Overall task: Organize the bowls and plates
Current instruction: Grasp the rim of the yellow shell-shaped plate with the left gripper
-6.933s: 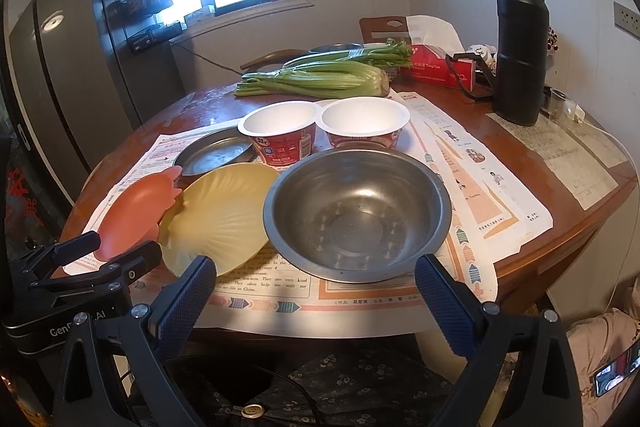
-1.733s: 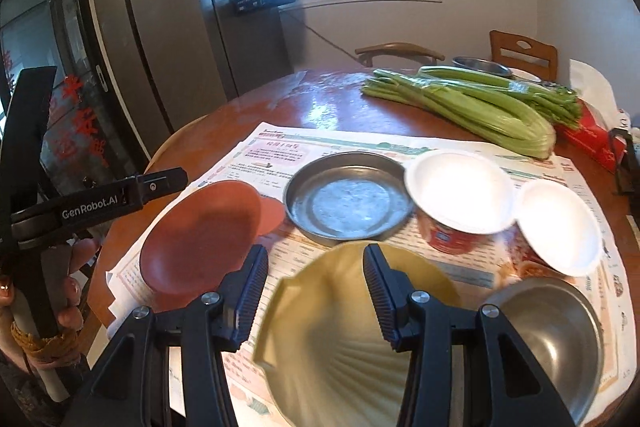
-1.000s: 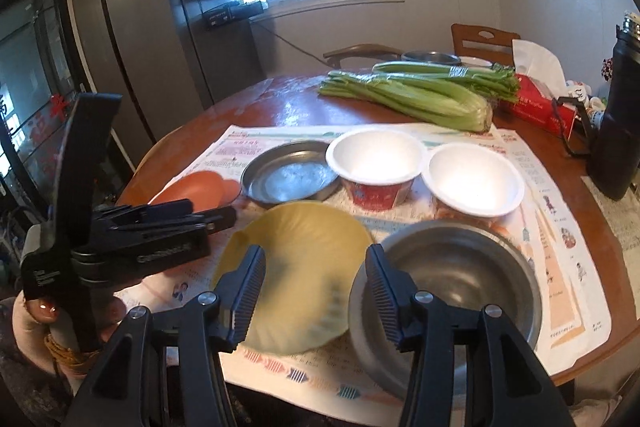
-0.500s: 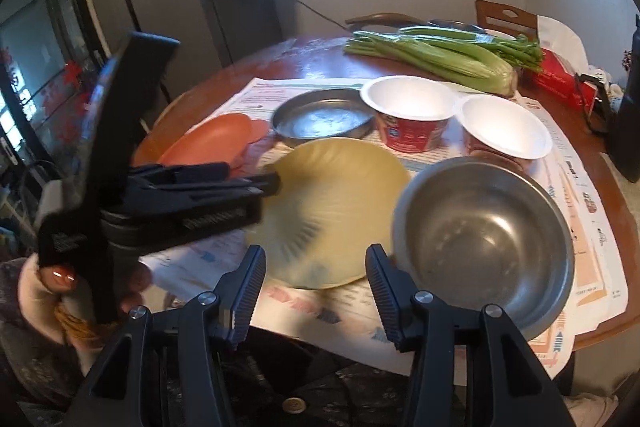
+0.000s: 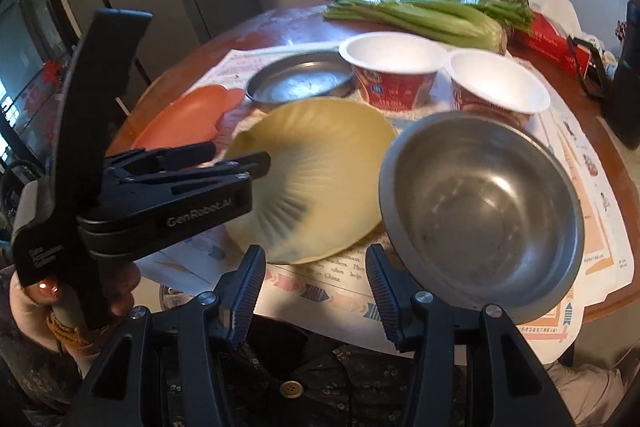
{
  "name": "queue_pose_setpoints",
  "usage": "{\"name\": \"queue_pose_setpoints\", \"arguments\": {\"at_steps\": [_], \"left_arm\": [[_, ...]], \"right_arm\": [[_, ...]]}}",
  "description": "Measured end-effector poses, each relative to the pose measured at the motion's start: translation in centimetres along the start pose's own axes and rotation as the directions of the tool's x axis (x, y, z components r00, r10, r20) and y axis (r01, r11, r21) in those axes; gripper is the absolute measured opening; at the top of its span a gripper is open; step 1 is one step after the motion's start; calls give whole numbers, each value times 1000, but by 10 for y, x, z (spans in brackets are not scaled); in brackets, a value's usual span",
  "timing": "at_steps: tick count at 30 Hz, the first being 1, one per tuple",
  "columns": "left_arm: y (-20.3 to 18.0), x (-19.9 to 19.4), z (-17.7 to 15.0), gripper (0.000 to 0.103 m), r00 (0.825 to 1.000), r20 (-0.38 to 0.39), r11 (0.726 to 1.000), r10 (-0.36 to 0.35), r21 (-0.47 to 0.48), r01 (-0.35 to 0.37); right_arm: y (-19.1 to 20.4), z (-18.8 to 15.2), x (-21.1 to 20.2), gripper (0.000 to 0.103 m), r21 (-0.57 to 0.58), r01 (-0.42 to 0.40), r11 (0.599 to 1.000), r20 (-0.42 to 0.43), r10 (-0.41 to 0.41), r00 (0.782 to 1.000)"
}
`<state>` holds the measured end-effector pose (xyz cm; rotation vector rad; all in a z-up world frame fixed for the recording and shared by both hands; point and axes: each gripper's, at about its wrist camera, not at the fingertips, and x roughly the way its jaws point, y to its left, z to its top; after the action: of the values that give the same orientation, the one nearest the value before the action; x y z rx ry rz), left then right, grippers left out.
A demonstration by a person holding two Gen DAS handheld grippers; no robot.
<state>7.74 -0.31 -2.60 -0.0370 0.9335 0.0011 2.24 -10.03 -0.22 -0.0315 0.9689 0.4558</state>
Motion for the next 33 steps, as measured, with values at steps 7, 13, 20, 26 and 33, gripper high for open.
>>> {"name": "queue_pose_setpoints", "arguments": {"at_steps": [7, 13, 20, 26, 33], "left_arm": [[1, 8, -1, 59, 999, -17, 999, 32, 7, -32], [10, 5, -2, 59, 999, -16, 999, 40, -6, -40], [25, -2, -3, 59, 1000, -5, 999, 31, -40, -31], [32, -10, -4, 59, 1000, 17, 999, 6, -53, -5], [38, -28, -14, 59, 999, 40, 998, 9, -56, -7]], "right_arm": [[-1, 7, 12, 52, 7, 23, 1000, 14, -23, 1000], [8, 9, 16, 52, -33, 20, 999, 21, -19, 1000], [26, 8, 16, 52, -74, -33, 997, -4, 33, 999], [31, 6, 17, 52, -93, -58, 994, -23, 56, 998], [25, 8, 16, 52, -79, -41, 996, -24, 40, 999]]}}
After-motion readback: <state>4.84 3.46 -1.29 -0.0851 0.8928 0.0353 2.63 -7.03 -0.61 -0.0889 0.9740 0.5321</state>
